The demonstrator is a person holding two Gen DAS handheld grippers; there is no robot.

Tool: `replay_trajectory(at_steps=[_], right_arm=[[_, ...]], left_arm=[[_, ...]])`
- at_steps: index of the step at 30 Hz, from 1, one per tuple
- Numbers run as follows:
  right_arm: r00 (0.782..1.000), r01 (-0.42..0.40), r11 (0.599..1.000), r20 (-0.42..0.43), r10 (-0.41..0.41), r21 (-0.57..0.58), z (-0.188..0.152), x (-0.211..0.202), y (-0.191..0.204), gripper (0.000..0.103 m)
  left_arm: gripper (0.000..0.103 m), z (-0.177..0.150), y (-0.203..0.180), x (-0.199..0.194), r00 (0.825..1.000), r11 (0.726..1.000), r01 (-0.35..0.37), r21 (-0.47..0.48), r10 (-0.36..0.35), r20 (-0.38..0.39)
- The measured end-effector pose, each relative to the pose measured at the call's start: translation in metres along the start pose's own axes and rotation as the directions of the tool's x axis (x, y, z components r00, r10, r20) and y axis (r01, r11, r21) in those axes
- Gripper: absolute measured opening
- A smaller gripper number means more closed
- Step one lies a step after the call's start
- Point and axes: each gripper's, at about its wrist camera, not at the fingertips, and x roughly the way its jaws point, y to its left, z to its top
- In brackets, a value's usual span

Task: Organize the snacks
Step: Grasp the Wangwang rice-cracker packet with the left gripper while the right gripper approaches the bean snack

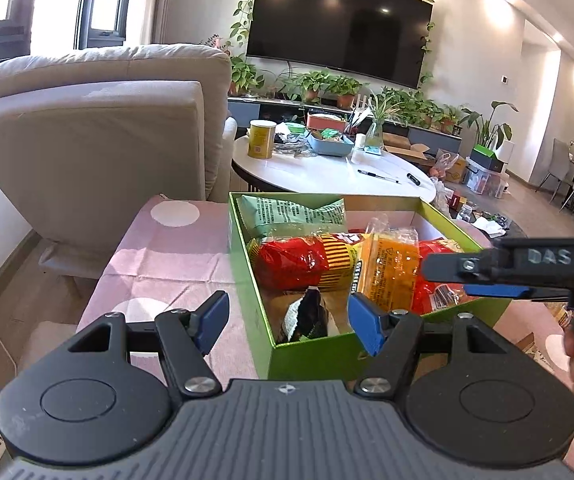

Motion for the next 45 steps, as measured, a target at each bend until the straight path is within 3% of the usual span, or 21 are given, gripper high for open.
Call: replay_trajectory(at_steps=[9, 18, 21, 26, 36, 45], right_arm=[[1.000, -0.001, 0.997, 0.001, 0.001, -0.080, -0.015, -0.023, 0.002, 0.067], [0.999, 0.037, 0.997, -0.004, -0.037, -0.060, -0.035, -0.039, -0.002, 0.070], [0.999, 0.039, 0.997, -0.001, -0.039, -0.071, -0.042, -0.045, 0.001, 0.070], [0.999, 0.046, 0.996, 0.001, -0.046, -0.071, -0.050, -0.053, 0.001, 0.071], [0.998, 0.052, 0.997, 0.025, -0.051, -0.057, -0.059, -0.065, -0.004, 0.073], [0.998, 0.056, 0.998, 0.016, -0.056, -0.035, -0.064, -0.060, -0.015, 0.073]], left_arm=[[0.069, -0.015, -0.011, -0.024, 1.000, 1.000, 0.001, 0.013, -0.001, -0.014], [0.071, -0.064, -0.032, -0.049, 0.987, 1.000, 0.009, 0.026, -0.005, -0.160], [0.072, -0.077, -0.039, -0.057, 0.978, 0.999, 0.041, 0.013, -0.037, -0.207], [0.073, -0.085, -0.053, -0.064, 0.971, 0.997, 0.063, 0.033, -0.053, -0.231], [0.073, -0.093, -0.068, -0.044, 0.940, 0.997, 0.073, 0.000, -0.069, -0.333], [0.068, -0.094, -0.073, -0.030, 0.944, 0.996, 0.036, 0.087, -0.005, -0.330]])
